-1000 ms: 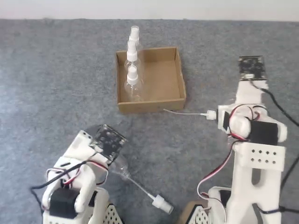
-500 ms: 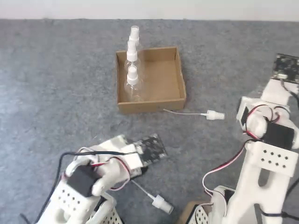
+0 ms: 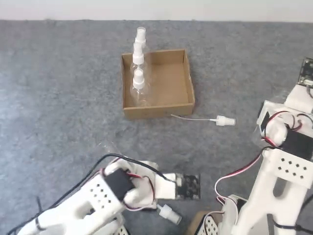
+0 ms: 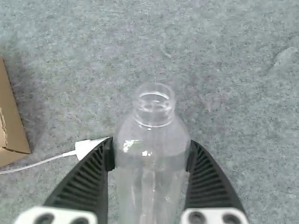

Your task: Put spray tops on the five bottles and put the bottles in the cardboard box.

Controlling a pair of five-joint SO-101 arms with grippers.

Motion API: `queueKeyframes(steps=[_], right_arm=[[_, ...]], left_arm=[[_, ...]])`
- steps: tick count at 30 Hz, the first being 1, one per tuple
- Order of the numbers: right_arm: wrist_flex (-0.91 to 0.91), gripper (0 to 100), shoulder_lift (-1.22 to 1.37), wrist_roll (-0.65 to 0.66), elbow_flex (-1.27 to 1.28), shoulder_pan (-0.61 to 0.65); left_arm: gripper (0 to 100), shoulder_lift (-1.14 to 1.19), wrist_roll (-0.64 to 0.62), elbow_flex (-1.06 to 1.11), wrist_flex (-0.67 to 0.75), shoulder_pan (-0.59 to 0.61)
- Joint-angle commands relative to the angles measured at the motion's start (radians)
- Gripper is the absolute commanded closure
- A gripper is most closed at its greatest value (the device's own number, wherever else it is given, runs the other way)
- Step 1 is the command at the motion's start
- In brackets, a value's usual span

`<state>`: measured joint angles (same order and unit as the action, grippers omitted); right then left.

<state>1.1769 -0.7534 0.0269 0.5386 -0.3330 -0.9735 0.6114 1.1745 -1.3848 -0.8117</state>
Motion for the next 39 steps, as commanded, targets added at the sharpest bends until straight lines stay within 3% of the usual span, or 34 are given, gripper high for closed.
queueKeyframes(steps=[1, 8, 13, 21, 29, 39], right_arm=[[-0.021, 94.6, -0.027, -0.008, -0.014, -0.015], [-0.021, 94.6, -0.027, -0.008, -0.014, -0.015], [-0.019, 94.6, -0.027, -0.008, -0.014, -0.01], [-0.016, 94.6, -0.027, -0.008, -0.012, -0.008], [-0.021, 94.6, -0.027, 0.002, -0.017, -0.016], [-0.105, 94.6, -0.01, 0.038, -0.014, -0.159]], left_arm=[[73, 0.084, 0.023, -0.067, 0.025, -0.077], [73, 0.187, 0.021, -0.067, 0.089, -0.18], [75, 0.315, 0.025, -0.087, 0.17, -0.186], [76, 0.529, 0.043, -0.205, 0.18, -0.187], [76, 0.565, 0.057, -0.186, 0.18, -0.187], [76, 0.572, 0.06, -0.153, 0.193, -0.187]])
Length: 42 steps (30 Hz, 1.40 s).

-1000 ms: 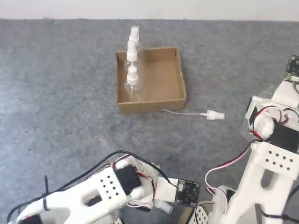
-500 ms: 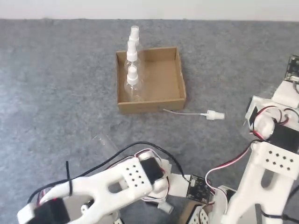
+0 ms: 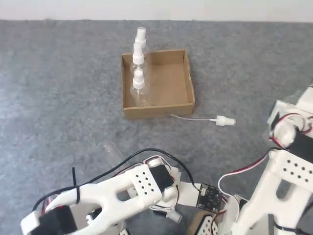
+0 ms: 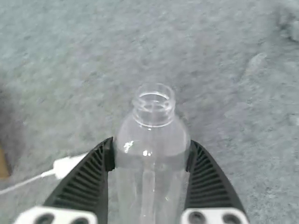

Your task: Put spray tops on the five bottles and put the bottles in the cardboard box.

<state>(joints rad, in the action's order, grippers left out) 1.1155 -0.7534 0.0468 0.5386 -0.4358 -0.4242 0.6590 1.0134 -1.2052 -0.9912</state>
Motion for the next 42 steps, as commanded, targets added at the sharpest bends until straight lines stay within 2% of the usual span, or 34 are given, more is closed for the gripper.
queueKeyframes(steps=[1, 9, 18, 27, 32, 40, 42], right_arm=[[-0.056, 94.6, 0.005, 0.018, -0.014, -0.065], [-0.084, 94.6, 0.134, 0.018, -0.051, -0.071], [-0.084, 94.6, 0.145, 0.017, -0.054, -0.071], [-0.082, 94.6, 0.145, 0.015, -0.052, -0.068], [-0.082, 94.6, 0.145, 0.015, -0.052, -0.065], [-0.071, 94.6, 0.145, 0.017, -0.052, -0.065], [-0.068, 94.6, 0.145, 0.017, -0.054, -0.065]], left_arm=[[76, 0.025, 0.012, 0.008, 0.014, -0.008], [76, 0.025, 0.014, 0.035, 0.041, -0.008], [77, 0.025, 0.012, 0.077, 0.06, 0.0], [81, 0.021, 0.014, 0.071, 0.11, 0.172], [82, 0.015, 0.012, 0.07, 0.112, 0.219], [98, 0.015, 0.008, 0.039, 0.112, 0.219], [99, 0.015, 0.0, 0.018, 0.104, 0.233]])
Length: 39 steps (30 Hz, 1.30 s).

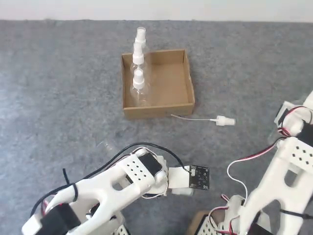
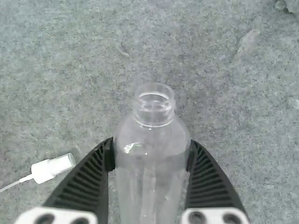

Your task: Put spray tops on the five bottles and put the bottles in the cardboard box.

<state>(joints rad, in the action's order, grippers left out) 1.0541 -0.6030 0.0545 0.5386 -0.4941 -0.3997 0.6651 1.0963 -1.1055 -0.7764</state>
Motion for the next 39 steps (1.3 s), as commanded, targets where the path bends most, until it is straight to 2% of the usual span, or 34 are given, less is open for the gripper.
queueKeyframes(steps=[1, 6, 14, 17, 22, 25, 29, 35, 39], right_arm=[[-0.007, 94.6, -0.005, 0.009, -0.054, -0.007], [-0.007, 94.6, -0.005, 0.009, -0.054, -0.005], [-0.007, 94.6, -0.005, 0.009, -0.054, -0.012], [-0.007, 94.6, -0.005, 0.009, -0.054, -0.012], [-0.007, 94.6, -0.005, 0.009, -0.057, -0.012], [-0.007, 94.6, -0.007, 0.011, -0.058, -0.028], [-0.007, 94.6, -0.007, 0.012, -0.084, -0.097], [-0.007, 94.6, -0.001, 0.061, -0.1, -0.145], [-0.007, 94.6, -0.004, 0.064, -0.101, -0.145]], left_arm=[[99, -0.009, -0.031, -0.081, 0.005, 0.04], [99, -0.009, -0.087, -0.191, -0.028, 0.152], [99, -0.009, -0.091, -0.303, -0.129, 0.193], [98, -0.009, -0.138, -0.328, -0.157, 0.242], [81, -0.009, -0.207, -0.367, -0.219, 0.292], [77, -0.005, -0.227, -0.389, -0.219, 0.264], [78, 0.0, -0.219, -0.383, -0.209, 0.144], [77, 0.009, -0.221, -0.318, -0.087, 0.041], [77, 0.109, -0.219, -0.315, -0.061, -0.014]])
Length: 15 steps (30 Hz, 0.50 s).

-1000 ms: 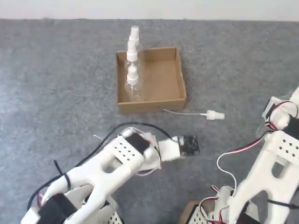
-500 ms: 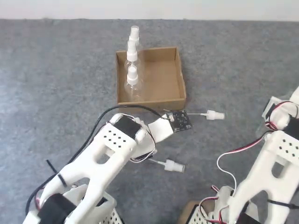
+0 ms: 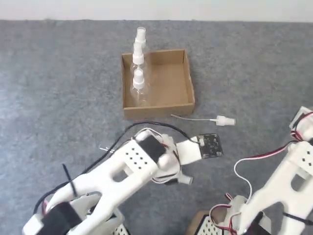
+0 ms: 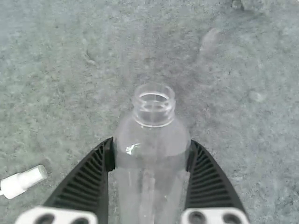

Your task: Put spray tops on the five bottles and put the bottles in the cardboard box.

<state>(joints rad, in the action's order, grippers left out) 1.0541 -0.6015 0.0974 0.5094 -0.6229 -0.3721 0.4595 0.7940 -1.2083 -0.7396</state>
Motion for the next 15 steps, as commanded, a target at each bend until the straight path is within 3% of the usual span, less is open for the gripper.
queueKeyframes(steps=[1, 15], right_arm=[[-0.007, 94.6, -0.007, 0.021, -0.072, -0.016], [-0.007, 94.6, -0.005, 0.023, -0.068, -0.01]], left_arm=[[77, 0.117, -0.014, -0.025, 0.052, -0.064], [81, 0.433, -0.014, -0.226, 0.086, -0.078]])
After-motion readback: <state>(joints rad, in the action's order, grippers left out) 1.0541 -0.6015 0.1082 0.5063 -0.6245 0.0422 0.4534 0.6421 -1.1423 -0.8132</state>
